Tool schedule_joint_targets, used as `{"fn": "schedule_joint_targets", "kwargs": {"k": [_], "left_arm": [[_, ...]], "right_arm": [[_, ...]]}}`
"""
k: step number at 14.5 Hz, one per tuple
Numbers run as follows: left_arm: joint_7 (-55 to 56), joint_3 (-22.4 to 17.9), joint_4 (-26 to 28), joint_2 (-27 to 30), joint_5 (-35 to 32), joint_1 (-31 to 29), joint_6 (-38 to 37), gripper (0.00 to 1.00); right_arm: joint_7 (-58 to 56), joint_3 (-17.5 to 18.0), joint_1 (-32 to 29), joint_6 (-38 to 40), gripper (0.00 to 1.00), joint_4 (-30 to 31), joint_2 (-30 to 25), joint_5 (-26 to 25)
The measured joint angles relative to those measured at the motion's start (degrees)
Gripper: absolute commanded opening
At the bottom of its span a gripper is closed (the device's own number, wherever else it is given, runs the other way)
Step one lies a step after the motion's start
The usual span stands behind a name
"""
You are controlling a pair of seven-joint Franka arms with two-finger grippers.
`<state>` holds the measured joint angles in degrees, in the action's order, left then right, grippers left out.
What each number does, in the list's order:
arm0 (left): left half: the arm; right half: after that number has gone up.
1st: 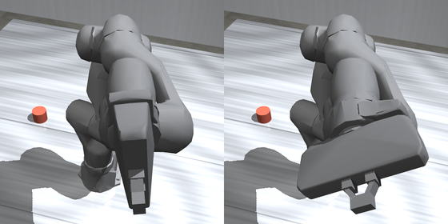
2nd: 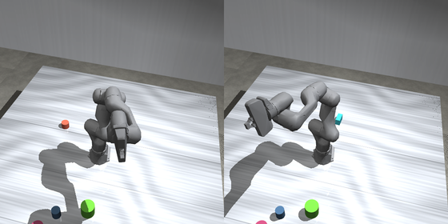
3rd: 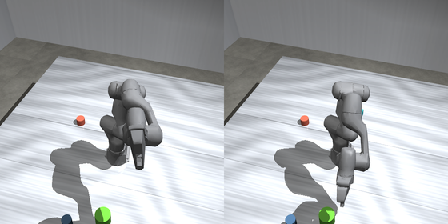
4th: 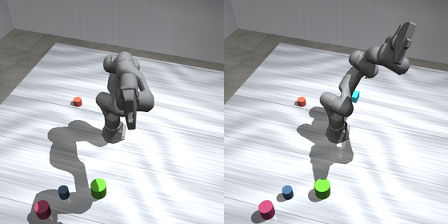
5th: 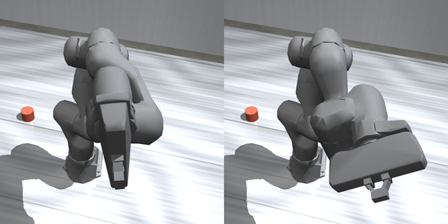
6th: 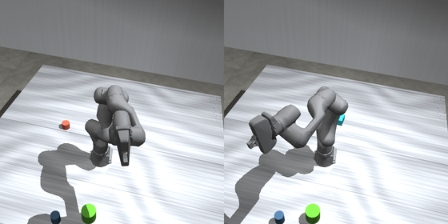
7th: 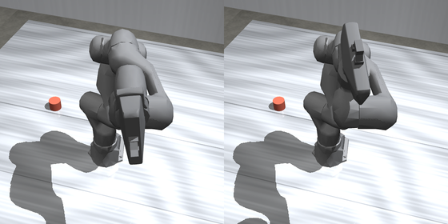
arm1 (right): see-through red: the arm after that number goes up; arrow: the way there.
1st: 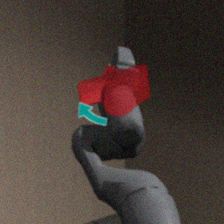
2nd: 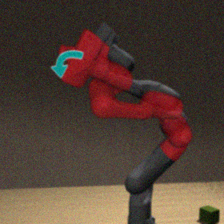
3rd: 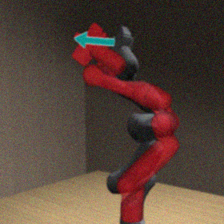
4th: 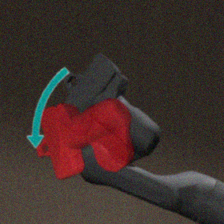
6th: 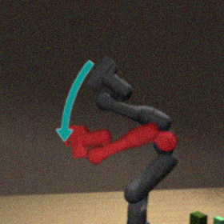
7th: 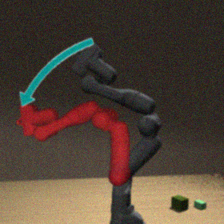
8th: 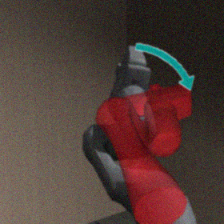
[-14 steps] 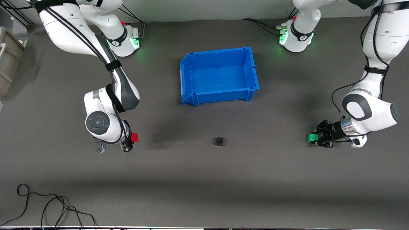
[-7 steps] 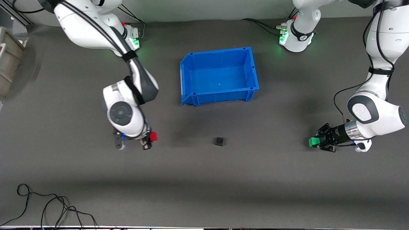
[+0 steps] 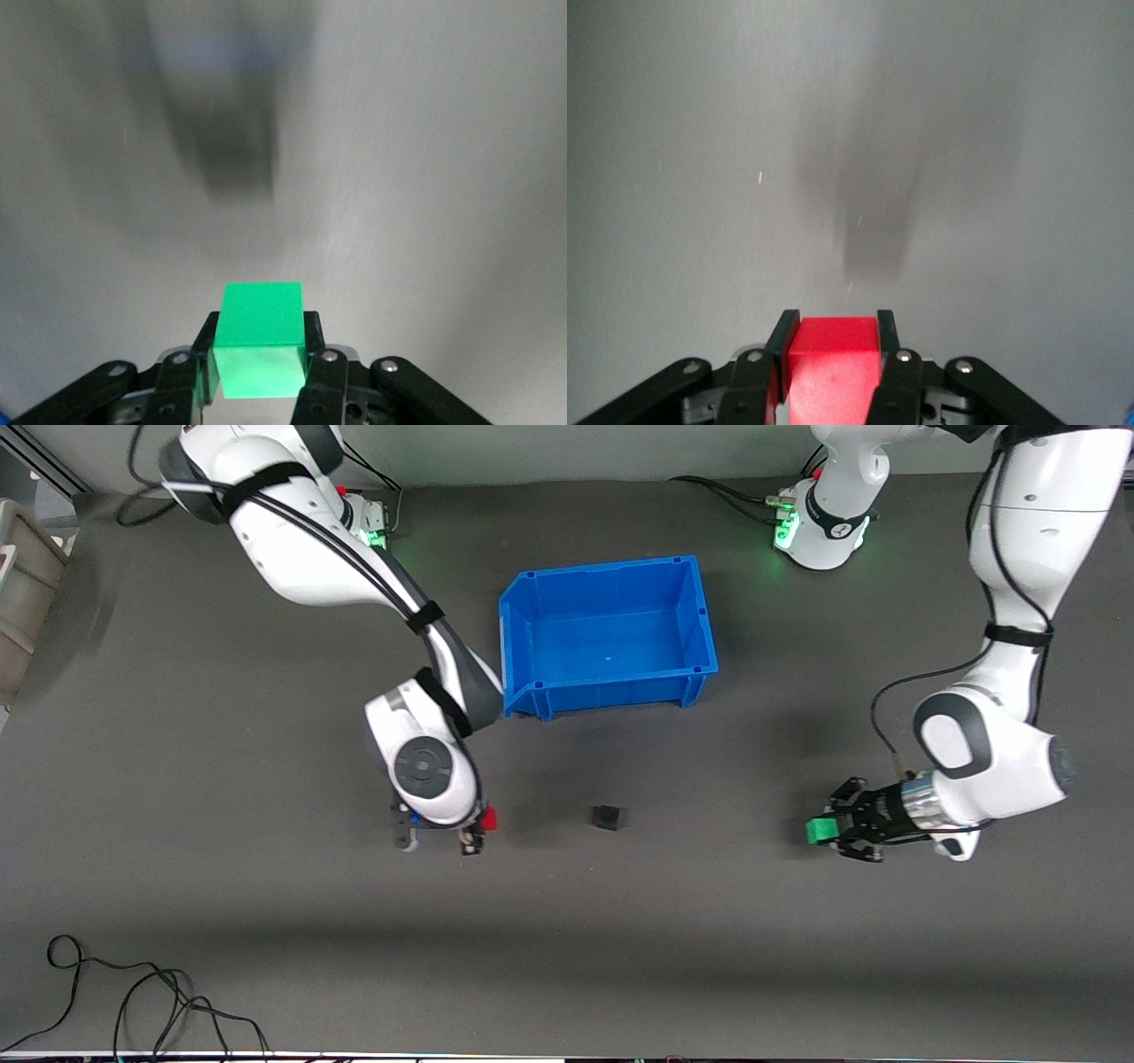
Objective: Attach green and red cubes to black cube
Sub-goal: 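Carry the red and green cubes toward the black cube with both grippers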
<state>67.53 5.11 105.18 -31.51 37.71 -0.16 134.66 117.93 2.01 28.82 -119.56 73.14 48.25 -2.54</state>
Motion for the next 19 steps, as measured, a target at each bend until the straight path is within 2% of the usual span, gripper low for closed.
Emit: {"fn": "schedule_joint_targets", "kwargs": {"k": [3,8,11,15,19], "left_arm": [[4.51,0.06,-0.57,-0.29,0.08,5.99,0.25,0.02],[9.00,0.13,-2.52,-3.28,0.49,14.81,5.63,0.02],[13.99,0.17,-6.22,-6.68,0.54,19.51,7.47,0.02],[19.01,0.15,-10.90,-10.35,0.55,23.25,10.89,0.02],[19.68,0.13,-11.97,-12.06,0.55,24.88,11.66,0.02]], "right_arm": [[6.04,0.79,2.38,-4.63,0.35,-4.08,3.72,0.07],[13.99,1.40,4.36,-7.66,0.34,-5.15,7.67,0.07],[16.03,1.56,4.81,-8.53,0.34,-5.24,7.89,0.07],[19.36,1.75,8.69,-9.71,0.33,-5.46,9.59,0.07],[21.12,1.48,9.08,-13.34,0.33,-6.59,10.91,0.07]]}}
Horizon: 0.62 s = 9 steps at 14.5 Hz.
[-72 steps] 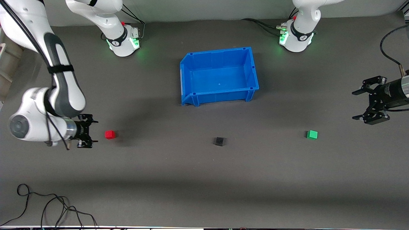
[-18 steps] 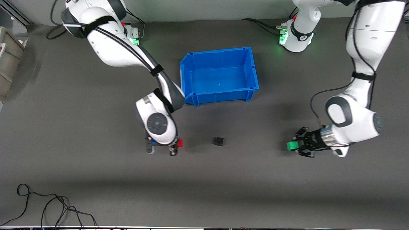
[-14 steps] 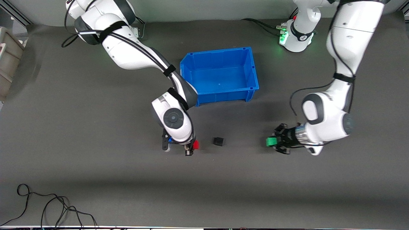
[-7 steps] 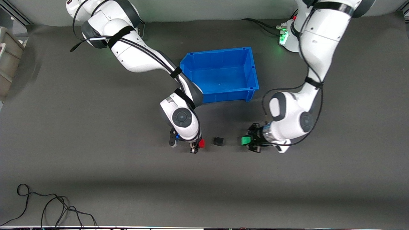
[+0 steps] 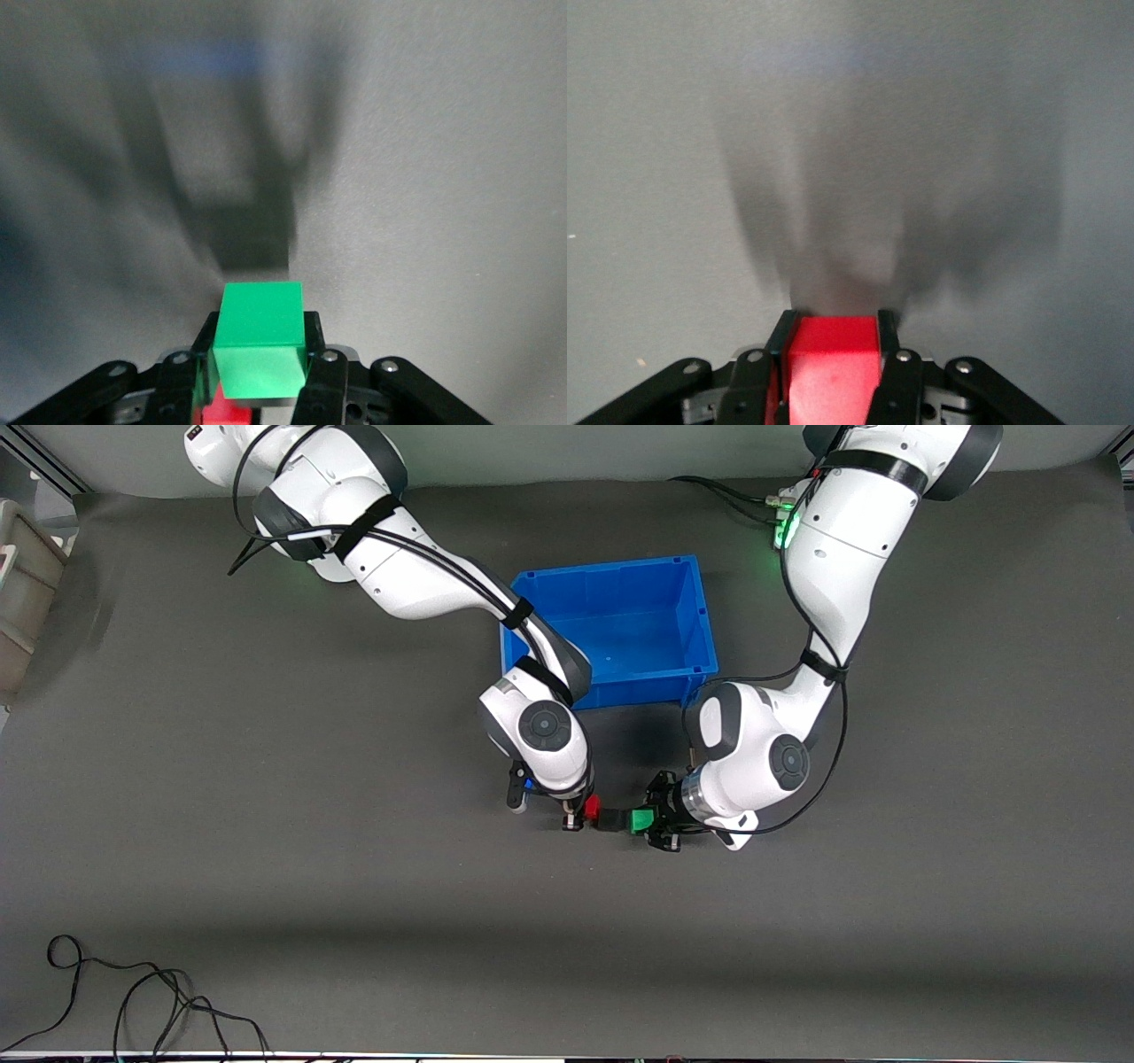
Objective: Attach green and red cubes to black cube
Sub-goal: 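Carry the red and green cubes toward the black cube with both grippers, then press the red and green cubes against the black cube with both grippers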
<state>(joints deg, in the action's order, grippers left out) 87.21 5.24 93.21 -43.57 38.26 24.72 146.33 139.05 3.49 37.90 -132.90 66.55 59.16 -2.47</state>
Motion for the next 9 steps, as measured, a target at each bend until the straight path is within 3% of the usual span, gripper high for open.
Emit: {"fn": "schedule_joint_targets", "kwargs": {"k": [9], "left_arm": [[3.83,-0.16,-0.87,-0.89,0.00,1.72,0.76,0.02]], "right_arm": [[0.00,-0.25,-0.70,-0.82,0.33,-0.76,0.57,0.00]]}}
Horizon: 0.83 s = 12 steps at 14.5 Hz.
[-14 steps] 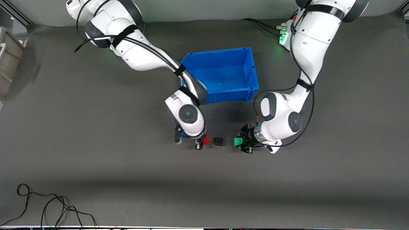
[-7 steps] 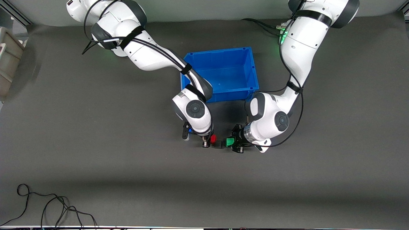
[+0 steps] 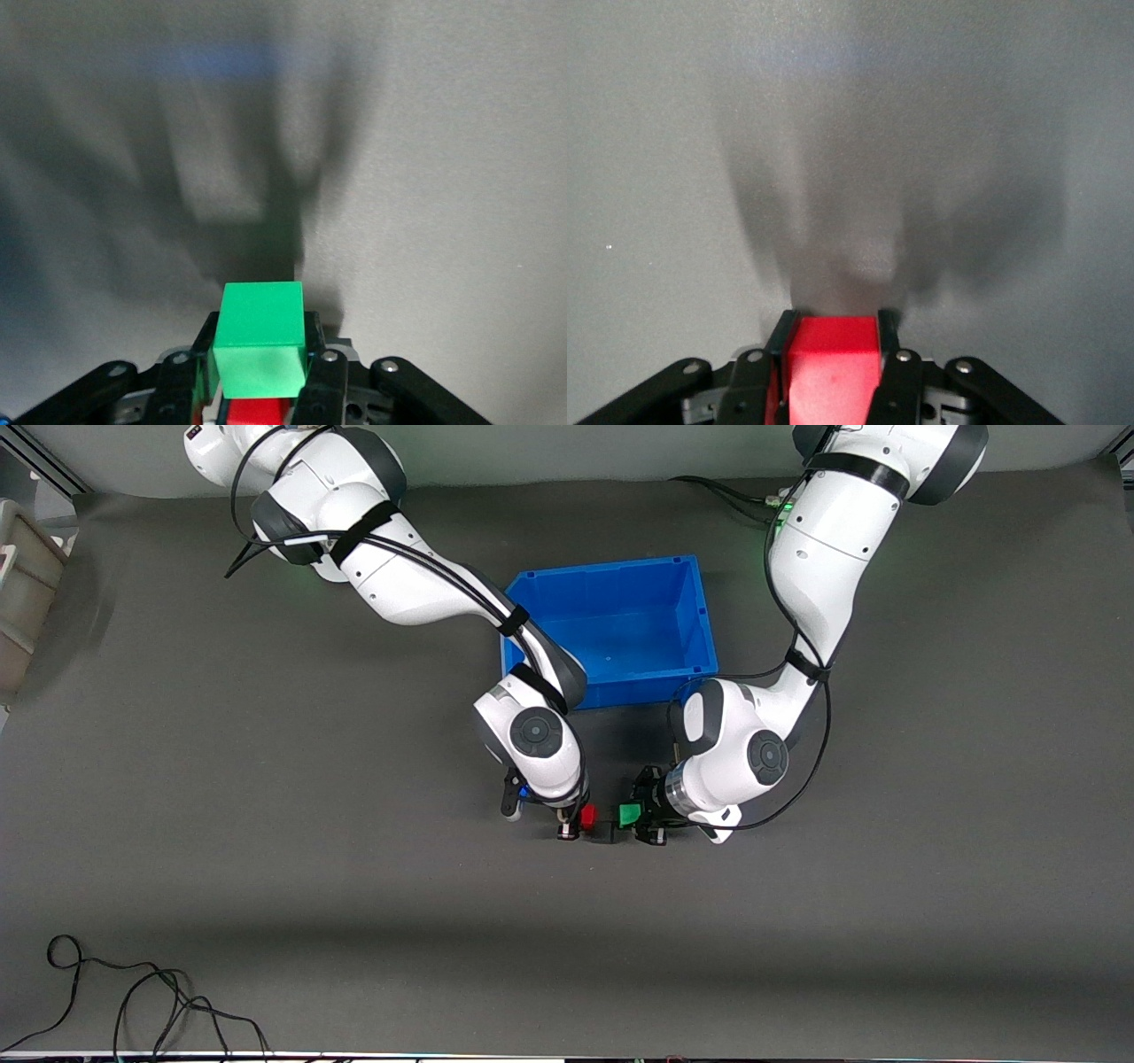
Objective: Attach green and red cubes to black cube
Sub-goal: 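Press the red and green cubes against the black cube with both grippers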
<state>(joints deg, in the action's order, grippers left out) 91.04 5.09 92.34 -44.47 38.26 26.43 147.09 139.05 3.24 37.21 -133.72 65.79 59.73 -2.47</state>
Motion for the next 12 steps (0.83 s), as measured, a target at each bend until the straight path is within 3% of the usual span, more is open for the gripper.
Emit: {"fn": "schedule_joint_targets", "kwargs": {"k": [8,10,11,12], "left_arm": [[3.48,-0.49,-4.61,-3.15,-0.02,0.24,2.16,0.09],[3.64,-0.48,-5.03,-3.42,-0.02,0.64,2.29,0.14],[3.70,-0.48,-5.31,-3.54,-0.03,0.84,2.30,0.28],[3.74,-0.48,-5.45,-3.59,-0.03,1.00,2.30,0.65]], "right_arm": [[0.00,-0.46,-0.12,-0.06,0.35,-0.64,0.35,0.00],[0.00,-0.46,-0.12,-0.06,0.66,-0.64,0.36,0.00],[0.00,-0.53,-0.12,-0.05,0.74,-0.64,0.43,0.00],[0.00,-0.61,-0.14,-0.05,0.82,-0.63,0.61,0.00]]}}
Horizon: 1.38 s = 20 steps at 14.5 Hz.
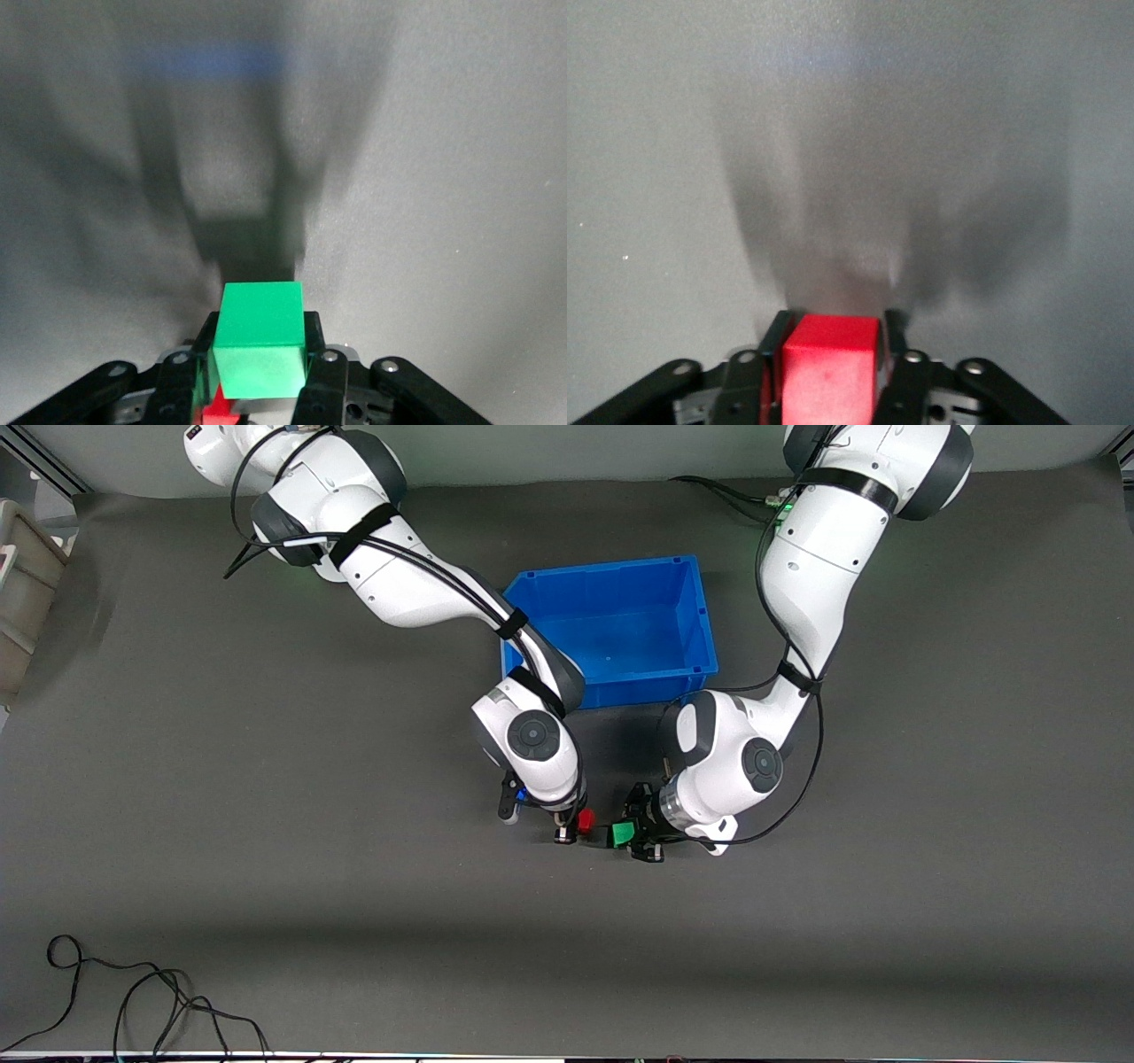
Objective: Attach green and red cubes to black cube
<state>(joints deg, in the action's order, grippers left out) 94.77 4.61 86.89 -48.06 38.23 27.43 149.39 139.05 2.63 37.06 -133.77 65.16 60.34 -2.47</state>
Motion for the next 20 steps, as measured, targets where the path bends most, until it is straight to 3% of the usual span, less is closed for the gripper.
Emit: {"fn": "schedule_joint_targets", "kwargs": {"k": [1,8,11,15,20], "left_arm": [[0.01,0.00,-0.07,-0.02,-0.11,0.08,0.00,1.00],[0.01,-0.91,-0.91,0.06,-4.43,-1.97,-3.12,1.00],[-2.89,-1.15,-1.80,1.68,-7.71,-7.27,-12.22,1.00],[-19.33,-1.50,1.13,7.85,-9.26,-16.12,-25.09,1.00],[-39.86,-1.55,6.33,19.39,-22.57,-27.98,-42.88,1.00]], "right_arm": [[0.00,-0.05,-0.02,0.00,0.99,0.00,0.16,0.00],[0.00,-0.61,-0.15,-0.09,1.00,-0.37,0.22,-0.09],[-0.15,-1.42,-0.47,0.10,1.00,-1.52,-1.00,-2.06],[-6.94,-2.21,-2.46,7.34,1.00,-1.15,-6.69,-2.60],[-24.05,-2.19,-7.43,17.70,1.00,3.27,-18.01,-2.11]]}}
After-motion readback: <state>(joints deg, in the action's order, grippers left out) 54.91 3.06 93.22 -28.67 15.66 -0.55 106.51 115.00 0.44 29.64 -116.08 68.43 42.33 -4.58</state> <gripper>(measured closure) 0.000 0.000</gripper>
